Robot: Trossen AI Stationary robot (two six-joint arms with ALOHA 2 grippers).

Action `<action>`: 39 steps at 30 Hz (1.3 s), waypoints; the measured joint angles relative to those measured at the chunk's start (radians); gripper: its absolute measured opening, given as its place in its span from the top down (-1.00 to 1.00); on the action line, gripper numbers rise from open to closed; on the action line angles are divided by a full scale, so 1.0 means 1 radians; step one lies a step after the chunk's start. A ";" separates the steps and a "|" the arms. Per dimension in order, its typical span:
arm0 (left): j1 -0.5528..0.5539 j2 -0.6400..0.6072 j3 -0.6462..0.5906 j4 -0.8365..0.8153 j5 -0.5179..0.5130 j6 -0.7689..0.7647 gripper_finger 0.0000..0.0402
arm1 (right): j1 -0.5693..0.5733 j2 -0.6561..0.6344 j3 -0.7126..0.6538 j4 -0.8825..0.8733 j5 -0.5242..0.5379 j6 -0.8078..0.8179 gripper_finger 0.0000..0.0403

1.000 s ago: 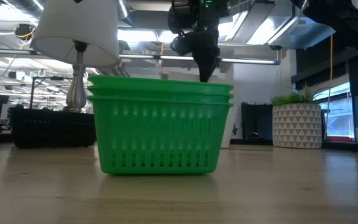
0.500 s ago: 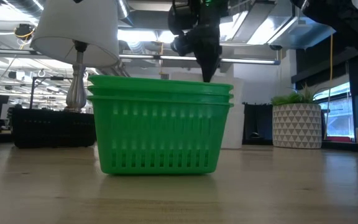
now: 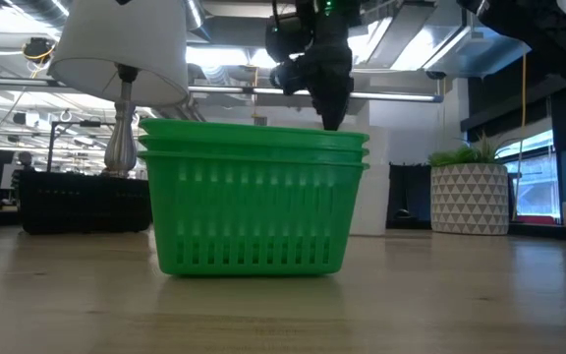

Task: Stack baskets by color
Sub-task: Stack the right white bin on the other white bins, then return to Home Position

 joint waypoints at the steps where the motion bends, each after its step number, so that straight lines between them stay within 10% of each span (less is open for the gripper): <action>1: 0.000 0.000 0.000 0.000 0.000 0.000 1.00 | 0.000 0.000 -0.010 0.009 -0.001 0.000 0.88; 25: -0.001 -0.046 0.000 -0.005 -0.008 -0.004 1.00 | 0.026 -0.128 0.155 -0.015 -0.112 0.016 0.51; 39: -0.084 -0.258 0.000 -0.043 -0.114 0.020 1.00 | 0.174 -0.425 0.153 -0.027 -0.117 -0.038 0.96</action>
